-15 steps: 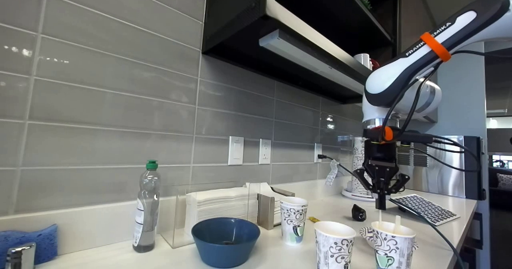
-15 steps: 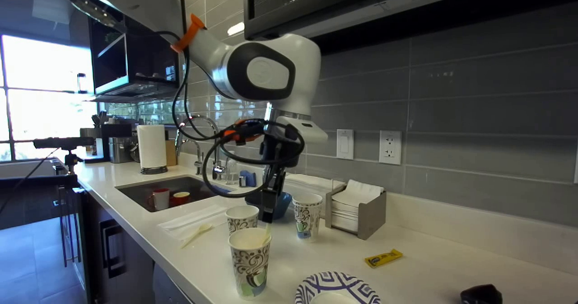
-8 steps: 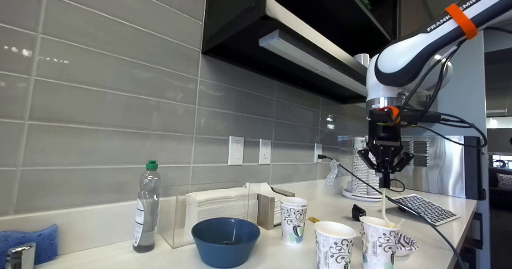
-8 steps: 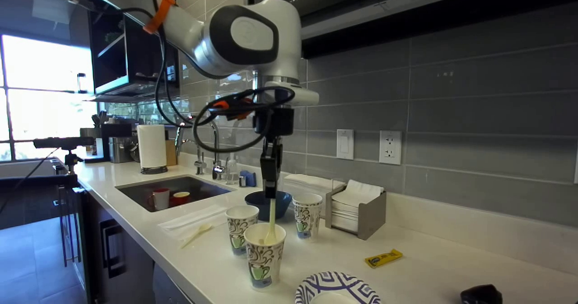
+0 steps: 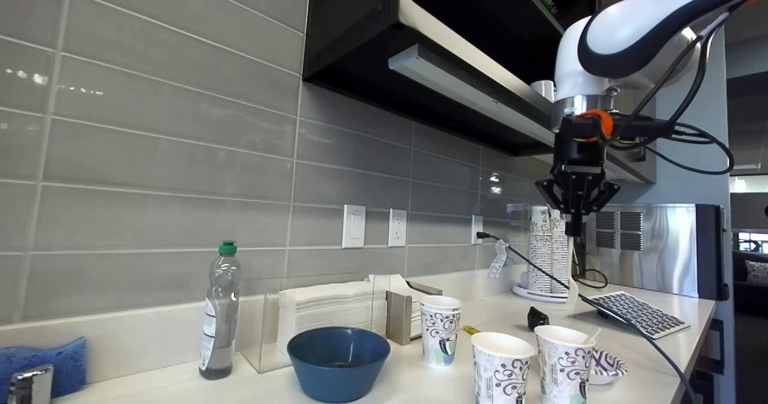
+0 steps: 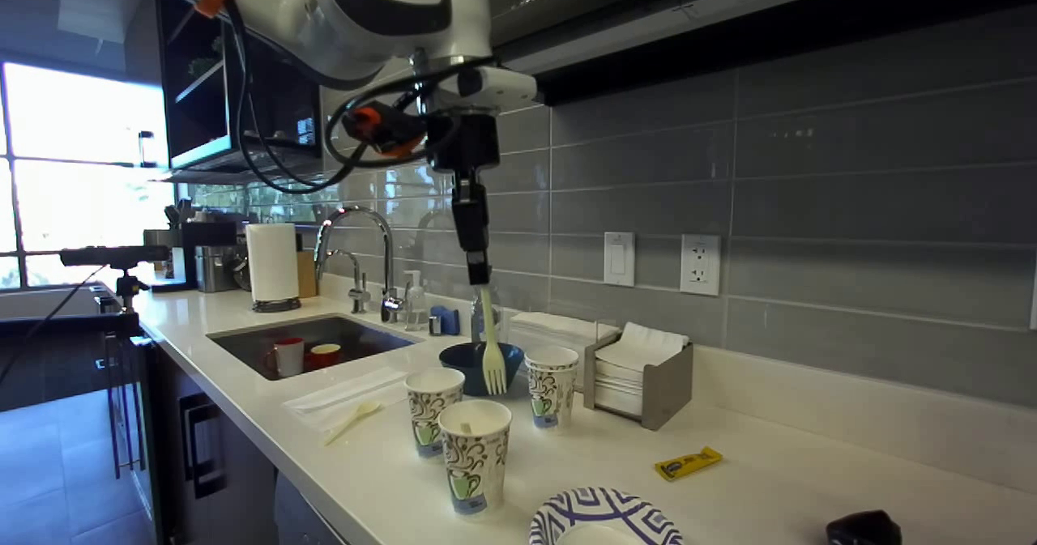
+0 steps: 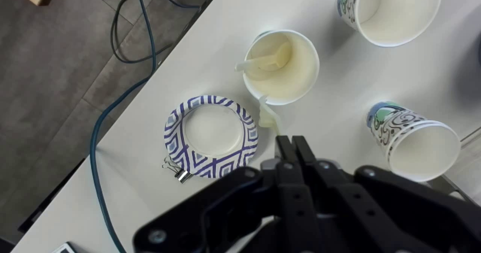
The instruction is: Move the spoon to the cup to the left
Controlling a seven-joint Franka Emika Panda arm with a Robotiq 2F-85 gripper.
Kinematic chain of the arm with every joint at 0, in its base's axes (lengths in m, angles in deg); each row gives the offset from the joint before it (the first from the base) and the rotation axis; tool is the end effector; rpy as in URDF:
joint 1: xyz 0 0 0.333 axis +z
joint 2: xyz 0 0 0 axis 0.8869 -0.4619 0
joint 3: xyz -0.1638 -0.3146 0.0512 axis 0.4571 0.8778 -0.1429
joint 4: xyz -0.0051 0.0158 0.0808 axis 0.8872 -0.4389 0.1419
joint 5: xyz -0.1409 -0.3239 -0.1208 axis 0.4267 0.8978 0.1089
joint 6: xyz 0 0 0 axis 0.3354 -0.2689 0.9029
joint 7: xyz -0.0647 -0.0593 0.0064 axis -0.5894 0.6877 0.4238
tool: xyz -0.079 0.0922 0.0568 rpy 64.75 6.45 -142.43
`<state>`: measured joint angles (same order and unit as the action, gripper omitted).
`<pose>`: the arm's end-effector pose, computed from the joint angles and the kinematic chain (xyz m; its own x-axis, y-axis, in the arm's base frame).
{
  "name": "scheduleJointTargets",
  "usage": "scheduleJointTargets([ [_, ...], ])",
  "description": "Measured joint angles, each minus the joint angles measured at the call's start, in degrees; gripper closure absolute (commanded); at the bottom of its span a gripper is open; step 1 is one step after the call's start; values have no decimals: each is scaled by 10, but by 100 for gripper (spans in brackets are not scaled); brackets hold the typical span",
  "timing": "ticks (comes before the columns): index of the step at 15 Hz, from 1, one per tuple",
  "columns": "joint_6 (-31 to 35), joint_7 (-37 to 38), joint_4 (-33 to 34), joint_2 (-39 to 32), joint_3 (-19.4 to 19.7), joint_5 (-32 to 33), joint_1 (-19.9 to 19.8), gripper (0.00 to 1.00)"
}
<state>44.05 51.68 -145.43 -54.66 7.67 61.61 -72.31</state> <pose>0.3788 -0.0689 0.5597 0.6634 -0.7365 0.1320 -0.7427 -0.6696 -0.0041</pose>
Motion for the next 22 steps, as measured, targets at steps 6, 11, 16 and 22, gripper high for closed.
scheduleJointTargets([
  [6,4,-51,27,9,-14,-3,20,99],
  [11,50,-142,29,-6,-14,-49,54,99],
  [16,75,-250,27,-34,3,-124,79,99],
  [22,59,-321,22,-66,28,-178,85,99],
])
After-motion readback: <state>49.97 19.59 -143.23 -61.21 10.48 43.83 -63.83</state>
